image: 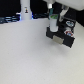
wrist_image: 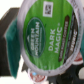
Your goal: Open the kcup holder, insert the kcup into the holder, and close the kcup holder
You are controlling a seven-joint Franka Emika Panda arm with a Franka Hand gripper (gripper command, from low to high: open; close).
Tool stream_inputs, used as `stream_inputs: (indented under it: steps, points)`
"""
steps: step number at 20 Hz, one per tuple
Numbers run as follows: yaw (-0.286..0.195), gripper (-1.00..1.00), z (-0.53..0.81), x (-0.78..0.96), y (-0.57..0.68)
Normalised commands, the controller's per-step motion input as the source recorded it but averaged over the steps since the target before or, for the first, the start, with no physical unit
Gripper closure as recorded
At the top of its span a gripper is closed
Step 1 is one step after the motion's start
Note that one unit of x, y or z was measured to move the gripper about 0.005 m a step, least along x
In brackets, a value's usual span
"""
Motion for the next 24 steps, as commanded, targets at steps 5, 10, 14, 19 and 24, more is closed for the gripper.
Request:
stream_inputs:
  steps: [5,10,14,19,24]
  points:
    - [0.071,1.00,0.11,-0.13,0.56]
    - [0.081,1.00,0.00,-0.07,0.53]
    - [0.091,1.00,-0.04,-0.10,0.48]
    - [0.111,1.00,-0.05,-0.24,0.44]
    - [0.119,1.00,-0.10,-0.36,0.26]
